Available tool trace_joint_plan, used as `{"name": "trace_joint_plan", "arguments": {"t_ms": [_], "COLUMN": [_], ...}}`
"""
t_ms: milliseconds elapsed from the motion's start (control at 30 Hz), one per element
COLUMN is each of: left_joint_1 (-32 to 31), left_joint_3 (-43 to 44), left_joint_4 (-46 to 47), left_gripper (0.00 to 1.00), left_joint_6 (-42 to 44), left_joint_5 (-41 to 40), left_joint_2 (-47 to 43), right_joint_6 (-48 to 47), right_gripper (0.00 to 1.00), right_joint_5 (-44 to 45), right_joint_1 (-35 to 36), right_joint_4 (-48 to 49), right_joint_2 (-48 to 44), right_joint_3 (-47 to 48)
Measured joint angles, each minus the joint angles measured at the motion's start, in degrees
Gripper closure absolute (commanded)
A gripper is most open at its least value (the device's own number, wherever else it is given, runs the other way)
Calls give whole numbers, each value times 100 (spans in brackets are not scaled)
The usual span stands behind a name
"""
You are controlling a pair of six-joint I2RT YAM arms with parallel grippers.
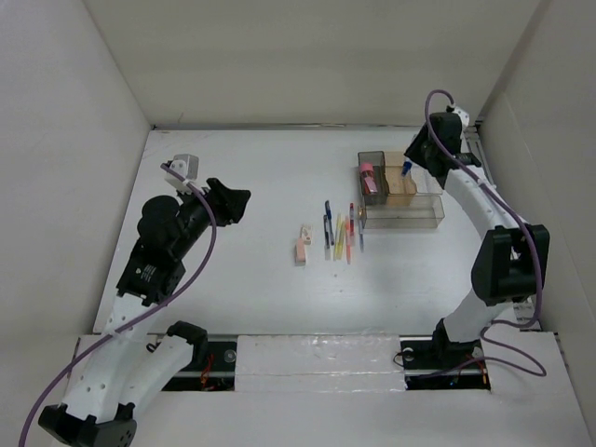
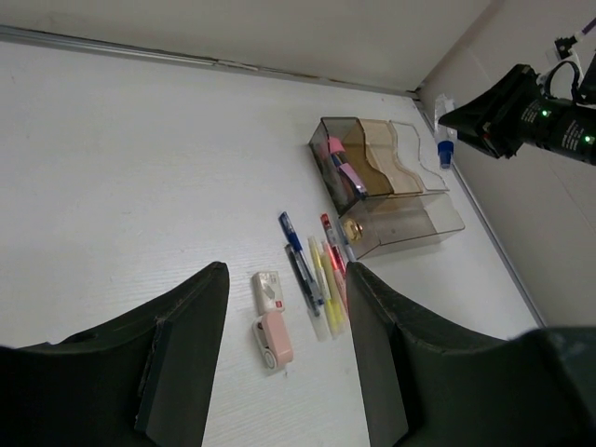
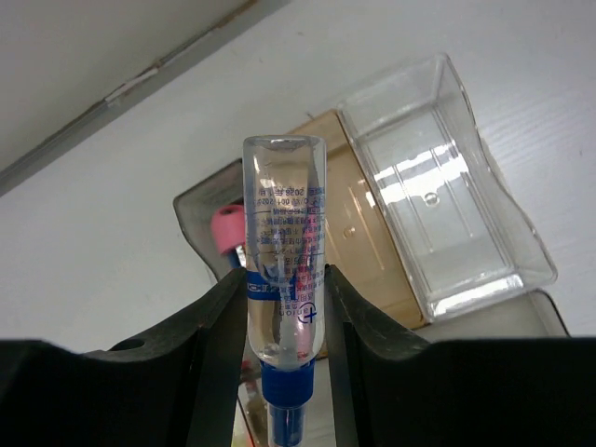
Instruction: Organize the desk
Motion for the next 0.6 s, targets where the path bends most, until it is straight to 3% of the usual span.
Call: {"name": "trace_joint_plan", "arguments": {"t_ms": [267, 600], "left_joint_1": [0, 0], "left_joint_3": [-2, -2], "left_joint_4": [-7, -7], "left_gripper": [50, 50], "left_joint_6": [-44, -52], "left_joint_5": [164, 308], "left_joint_2": [-208, -380], "right_joint_6": [-610, -778], "right_gripper": [74, 74], "right_joint_5": [-385, -264], "right_joint_1": [-96, -9], "right_joint_4": [-254, -614], "right_joint_2": [918, 1729], "right_joint_3": [1036, 1143]}}
